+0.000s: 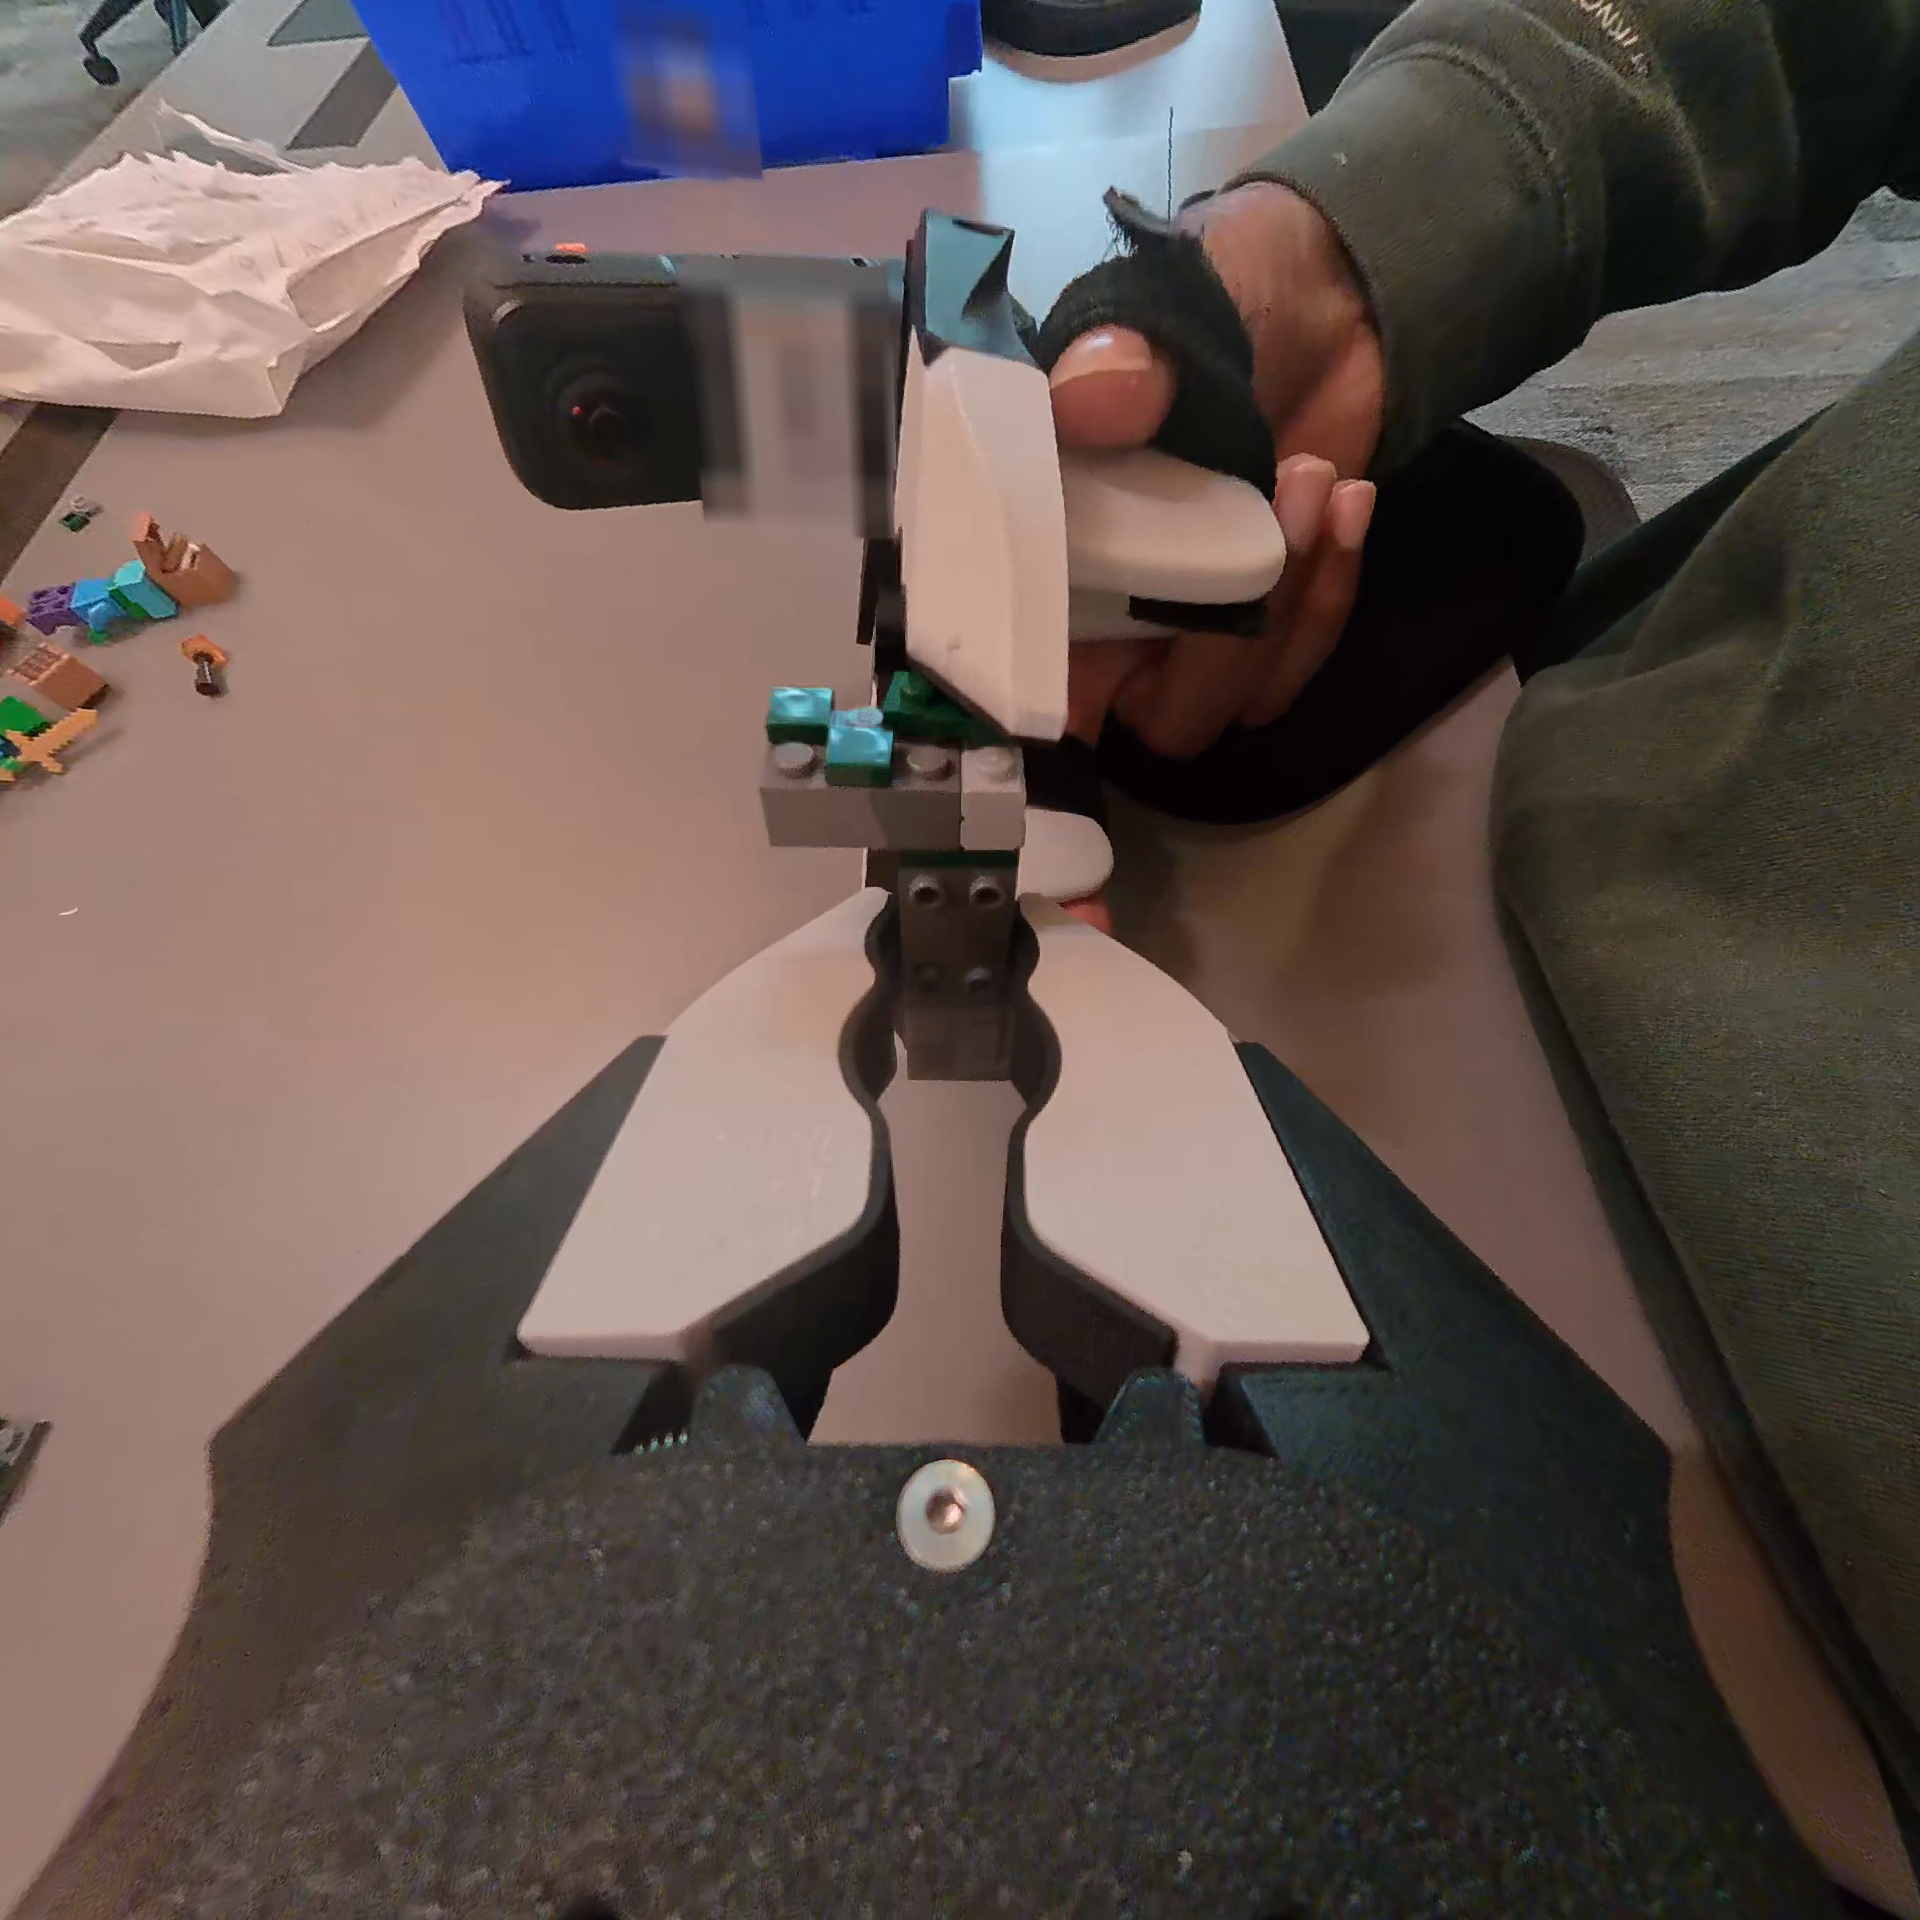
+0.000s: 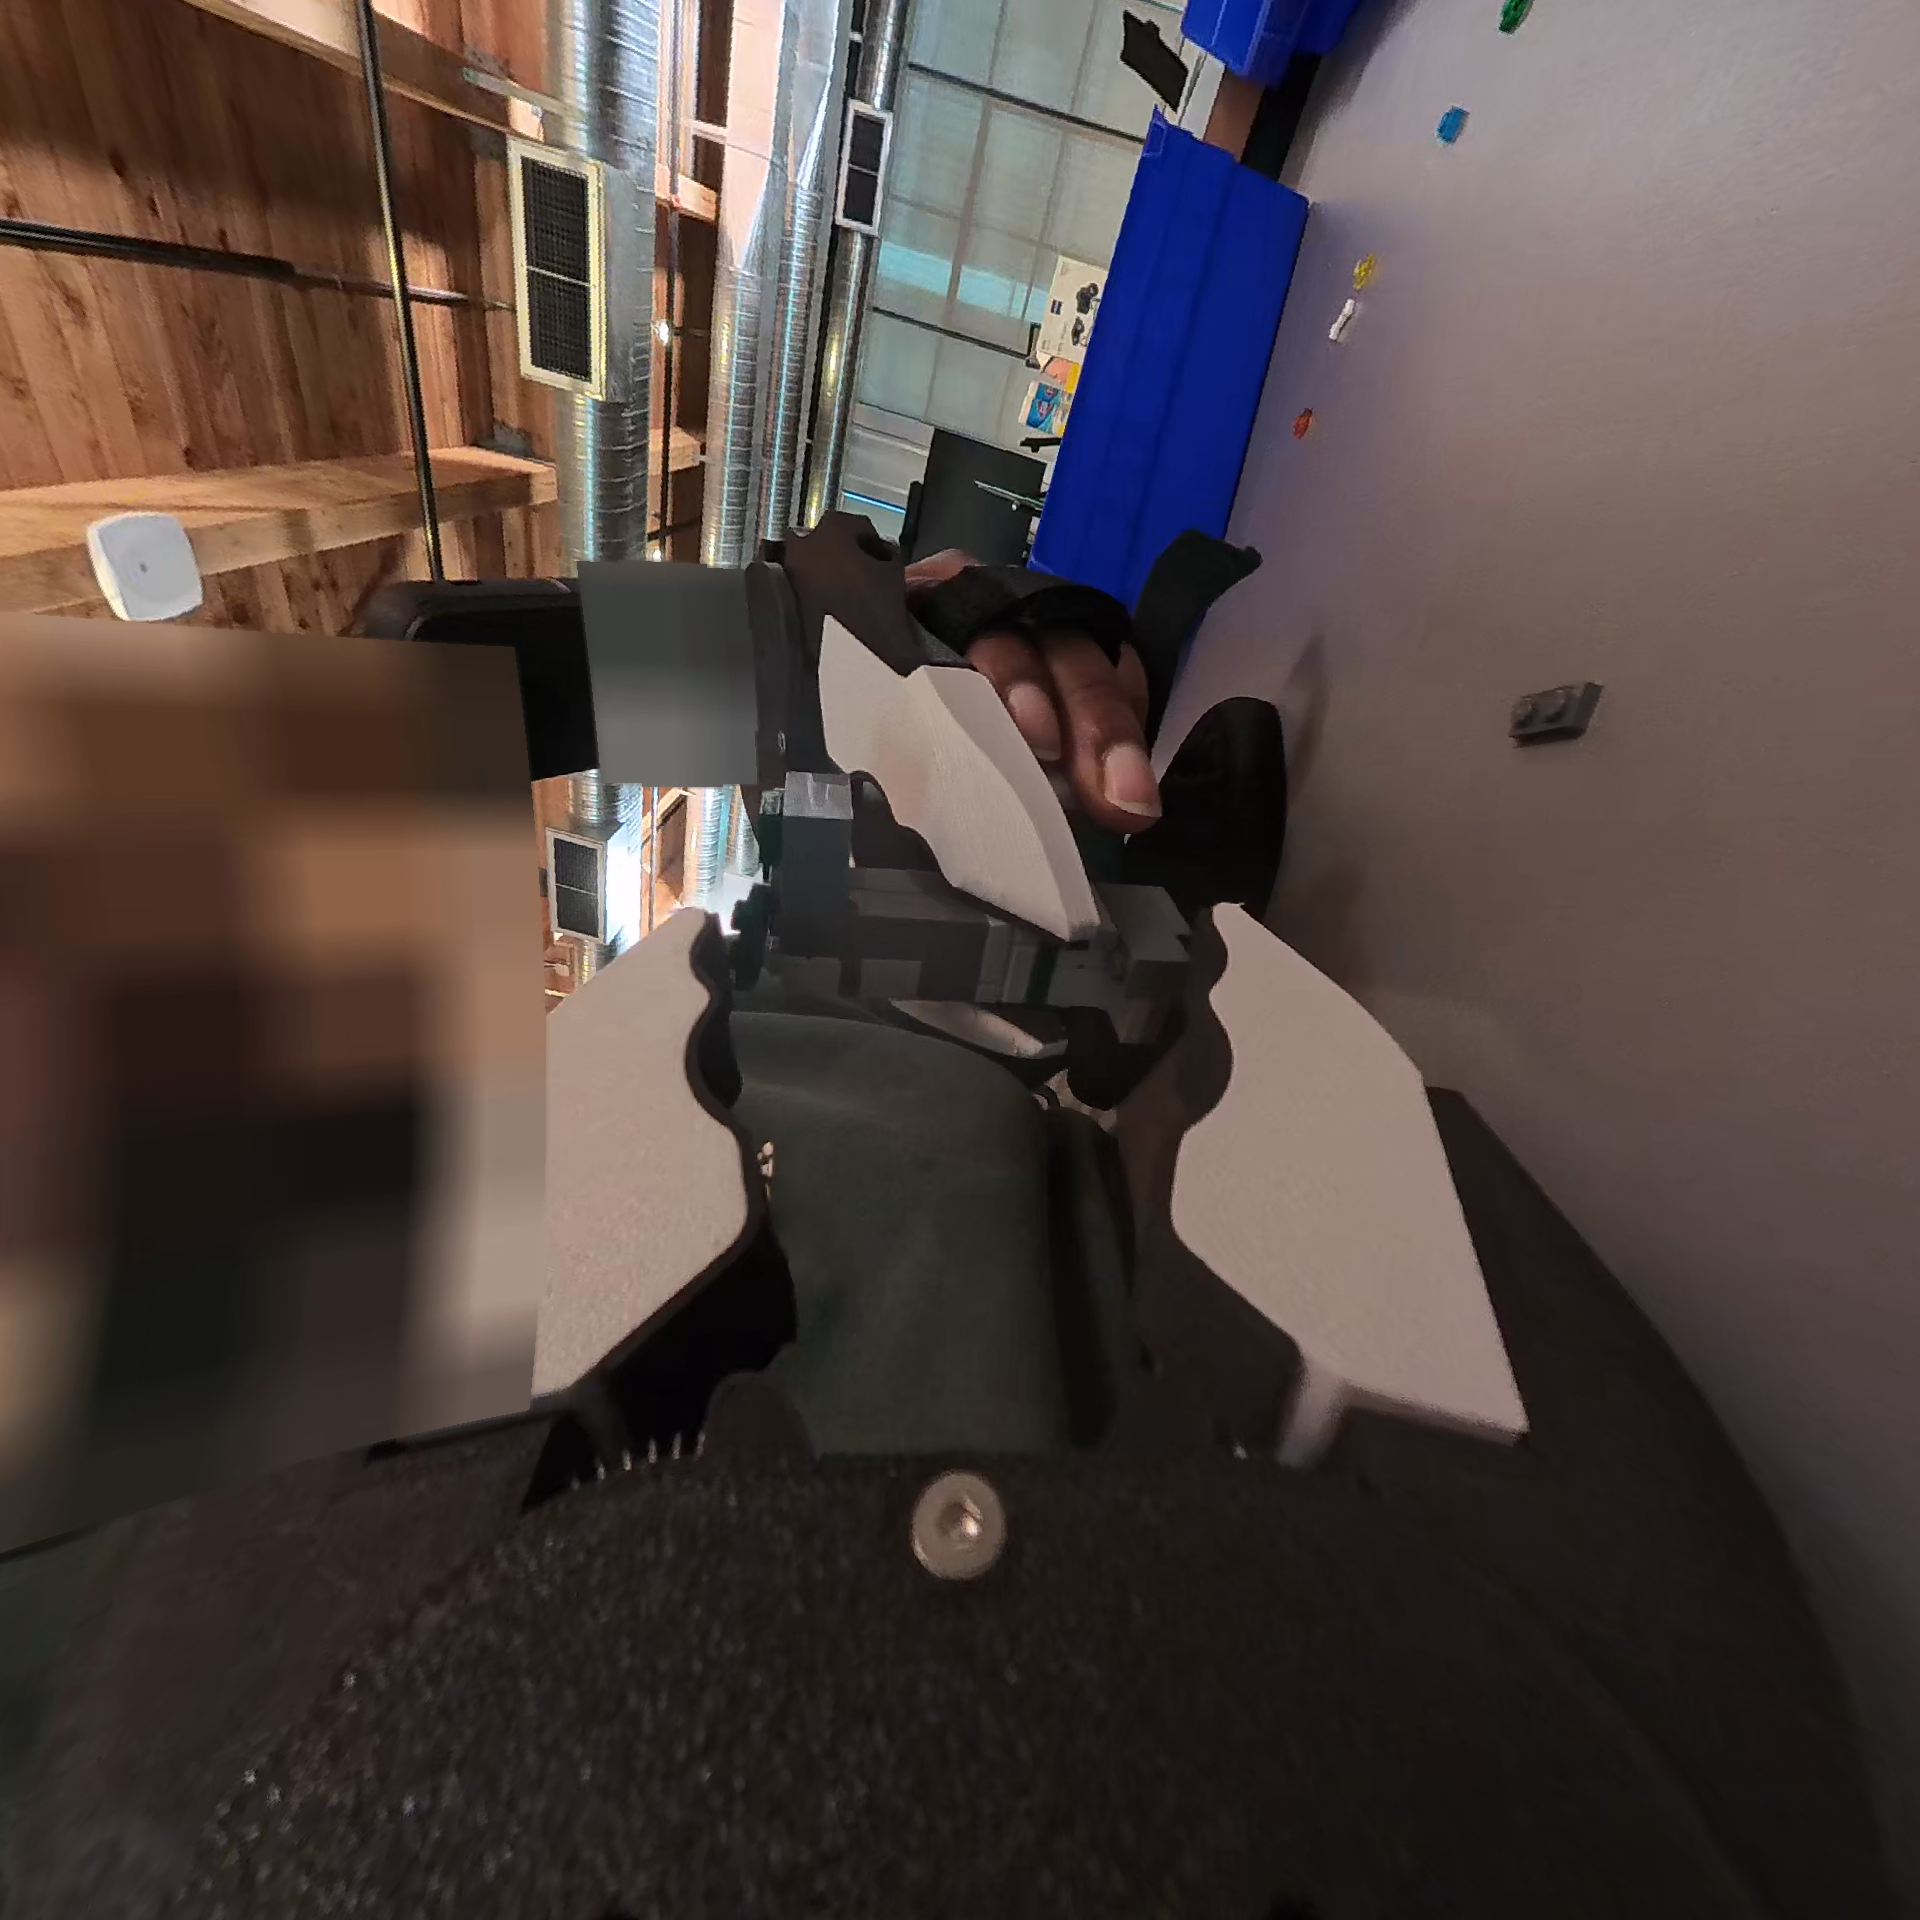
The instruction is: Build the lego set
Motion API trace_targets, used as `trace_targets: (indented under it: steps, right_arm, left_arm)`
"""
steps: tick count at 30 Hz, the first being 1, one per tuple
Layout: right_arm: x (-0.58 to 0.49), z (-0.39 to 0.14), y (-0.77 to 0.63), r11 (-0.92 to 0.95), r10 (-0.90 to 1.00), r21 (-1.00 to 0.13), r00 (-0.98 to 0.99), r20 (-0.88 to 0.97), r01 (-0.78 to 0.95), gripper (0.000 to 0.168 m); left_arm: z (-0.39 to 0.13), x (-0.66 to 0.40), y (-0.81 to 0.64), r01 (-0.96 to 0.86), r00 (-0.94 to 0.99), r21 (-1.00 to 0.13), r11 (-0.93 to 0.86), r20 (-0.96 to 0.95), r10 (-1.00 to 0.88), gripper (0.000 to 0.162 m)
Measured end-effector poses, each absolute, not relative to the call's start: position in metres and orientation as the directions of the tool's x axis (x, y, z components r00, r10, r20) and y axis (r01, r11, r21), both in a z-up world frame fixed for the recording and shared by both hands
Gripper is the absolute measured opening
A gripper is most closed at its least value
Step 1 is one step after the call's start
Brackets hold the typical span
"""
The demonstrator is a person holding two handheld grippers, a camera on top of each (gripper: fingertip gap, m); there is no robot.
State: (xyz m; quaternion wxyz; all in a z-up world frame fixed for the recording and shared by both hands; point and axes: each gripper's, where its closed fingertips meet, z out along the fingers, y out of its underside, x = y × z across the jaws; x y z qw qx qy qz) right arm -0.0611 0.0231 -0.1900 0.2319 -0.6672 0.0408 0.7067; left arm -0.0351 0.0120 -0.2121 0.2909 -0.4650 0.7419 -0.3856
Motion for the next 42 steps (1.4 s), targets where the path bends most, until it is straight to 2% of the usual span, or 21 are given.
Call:
trace_targets:
  steps: [24, 27, 42]
  right_arm:
    - [-0.066, -0.183, 0.014, -0.879, 0.342, -0.320, -0.001, -0.940, -0.355, 0.084]
    - [-0.068, -0.181, 0.012, -0.873, 0.360, -0.337, -0.001, -0.933, -0.352, 0.079]
    - [-0.078, -0.158, -0.014, -0.860, 0.481, -0.433, -0.144, -0.865, -0.269, 0.081]
  left_arm:
    - [-0.202, -0.038, 0.005, -0.379, -0.432, -0.879, 0.288, -0.108, -0.896, 0.017]
    - [-0.199, -0.039, 0.003, -0.351, -0.431, -0.886, 0.304, -0.135, -0.892, 0.017]
    - [-0.175, -0.049, -0.021, -0.175, -0.516, -0.929, 0.328, -0.197, -0.834, 0.017]
